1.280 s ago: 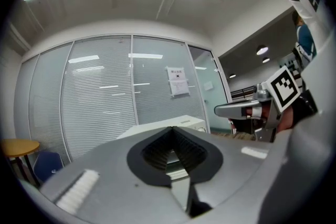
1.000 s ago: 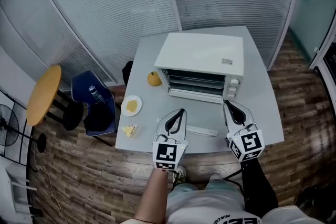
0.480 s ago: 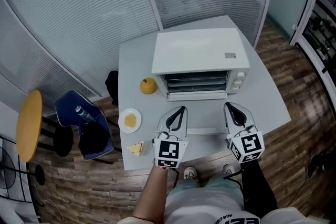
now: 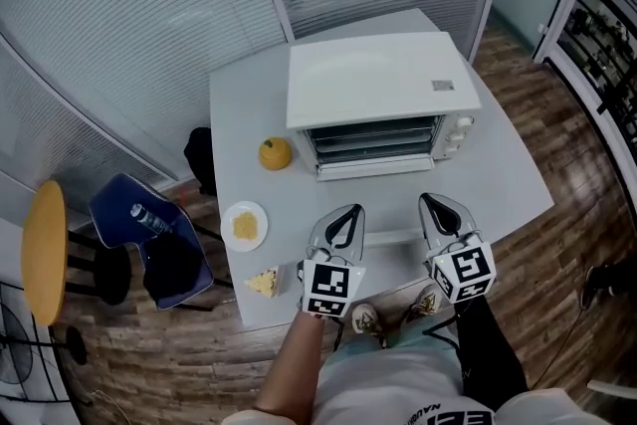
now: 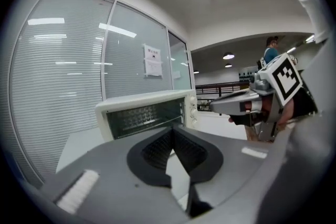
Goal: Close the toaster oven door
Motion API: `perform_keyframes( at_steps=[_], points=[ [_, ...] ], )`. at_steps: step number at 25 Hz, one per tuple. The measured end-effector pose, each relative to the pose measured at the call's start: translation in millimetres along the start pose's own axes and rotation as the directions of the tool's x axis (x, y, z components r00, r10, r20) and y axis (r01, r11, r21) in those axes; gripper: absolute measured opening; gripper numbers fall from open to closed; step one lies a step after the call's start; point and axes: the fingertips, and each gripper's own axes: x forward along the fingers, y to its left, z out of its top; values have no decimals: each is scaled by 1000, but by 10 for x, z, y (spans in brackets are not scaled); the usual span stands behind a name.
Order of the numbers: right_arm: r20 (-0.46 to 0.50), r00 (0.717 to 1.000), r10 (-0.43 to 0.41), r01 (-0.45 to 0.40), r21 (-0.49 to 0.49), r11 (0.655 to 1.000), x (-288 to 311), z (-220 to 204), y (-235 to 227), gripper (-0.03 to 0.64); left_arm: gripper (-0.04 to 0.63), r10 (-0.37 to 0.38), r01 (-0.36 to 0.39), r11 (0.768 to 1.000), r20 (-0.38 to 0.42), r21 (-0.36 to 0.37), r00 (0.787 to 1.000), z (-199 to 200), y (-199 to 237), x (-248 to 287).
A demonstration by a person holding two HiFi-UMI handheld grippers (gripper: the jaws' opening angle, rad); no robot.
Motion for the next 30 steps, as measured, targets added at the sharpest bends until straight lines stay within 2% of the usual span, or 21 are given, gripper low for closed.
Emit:
perform_keyframes(
  at_steps=[7,14,19,25,30],
  points=[
    [-132,991,36,-28,63,998,21,-684,180,3,54,-61,54,998,-161,-45,985,-775,-226,44],
    [-251,967,52,-13,153,988,-61,-1310,283,3,54,-111,77,987,-249,-141,962,-1286,-389,32],
    [-348,934,75,-21,156,987,-161,-1748,425,3,54,-146,92,978,-300,-185,943,-1622,-504,-24],
    [-444,894,62,17,172,985,-270,-2177,446,3,54,-151,67,969,-361,-237,920,-1953,-491,-70],
    [-468,883,31,63,183,981,-267,-2295,356,3,54,-94,-19,965,-414,-261,905,-2247,-345,-118]
  ],
)
